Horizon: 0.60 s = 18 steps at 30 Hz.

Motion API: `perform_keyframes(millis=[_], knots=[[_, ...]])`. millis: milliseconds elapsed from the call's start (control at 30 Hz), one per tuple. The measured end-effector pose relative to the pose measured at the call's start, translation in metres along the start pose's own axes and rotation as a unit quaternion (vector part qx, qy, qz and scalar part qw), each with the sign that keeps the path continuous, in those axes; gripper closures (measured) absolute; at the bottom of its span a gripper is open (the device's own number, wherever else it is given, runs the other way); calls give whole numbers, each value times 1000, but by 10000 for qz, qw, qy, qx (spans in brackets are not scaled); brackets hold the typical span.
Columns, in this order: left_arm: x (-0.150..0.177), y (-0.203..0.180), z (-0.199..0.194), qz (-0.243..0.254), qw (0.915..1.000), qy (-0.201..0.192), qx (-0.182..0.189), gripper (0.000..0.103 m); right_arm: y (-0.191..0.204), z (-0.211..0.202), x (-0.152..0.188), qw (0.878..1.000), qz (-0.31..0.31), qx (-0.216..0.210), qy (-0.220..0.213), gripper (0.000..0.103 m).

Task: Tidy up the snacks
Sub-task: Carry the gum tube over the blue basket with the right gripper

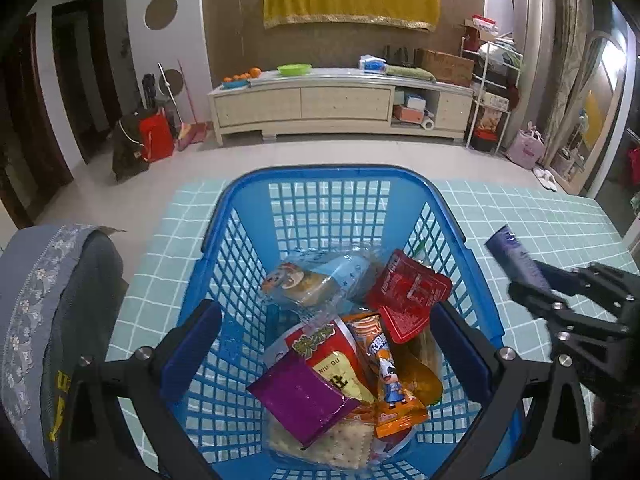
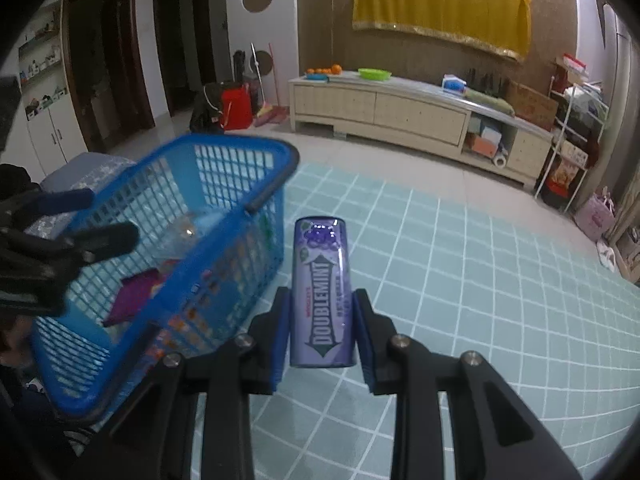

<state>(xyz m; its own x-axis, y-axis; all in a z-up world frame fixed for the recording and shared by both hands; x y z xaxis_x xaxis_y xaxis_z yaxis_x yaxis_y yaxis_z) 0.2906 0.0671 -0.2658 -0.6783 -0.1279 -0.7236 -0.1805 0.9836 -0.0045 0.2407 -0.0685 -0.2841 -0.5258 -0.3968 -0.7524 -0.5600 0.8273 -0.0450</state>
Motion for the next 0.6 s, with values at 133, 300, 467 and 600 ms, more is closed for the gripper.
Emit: perform_keyframes(millis=[133, 300, 467, 600], knots=[[-1, -1, -13, -70, 9998, -127, 110, 0, 11, -24, -8, 9998, 17, -1, -189, 68], [-6, -6, -43, 109, 9987, -483, 97, 0, 26, -50, -21, 9989, 92, -159, -422, 68], [-10, -1, -69, 86, 9968, -768, 205, 0, 47, -63, -36, 9973, -80, -351, -638, 68], [-14, 15, -81, 52, 9957, -926, 78, 0, 66, -70, -43, 9964, -181, -442, -704, 68]])
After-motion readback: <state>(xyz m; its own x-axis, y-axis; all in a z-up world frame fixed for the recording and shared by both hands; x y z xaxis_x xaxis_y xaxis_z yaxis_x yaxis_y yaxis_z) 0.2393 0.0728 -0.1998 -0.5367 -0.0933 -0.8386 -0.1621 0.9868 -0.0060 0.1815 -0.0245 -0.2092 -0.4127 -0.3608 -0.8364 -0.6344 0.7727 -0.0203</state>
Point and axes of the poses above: each gripper's, at about its wrist camera, not at the fingertips, and z roughly the way its jaws point, y to its left, x to its underside, the point moved 10 cm from there along z, roughly the way its jaws point, and after that the axes turned 2 degrees about x, right-handed, at the moved point
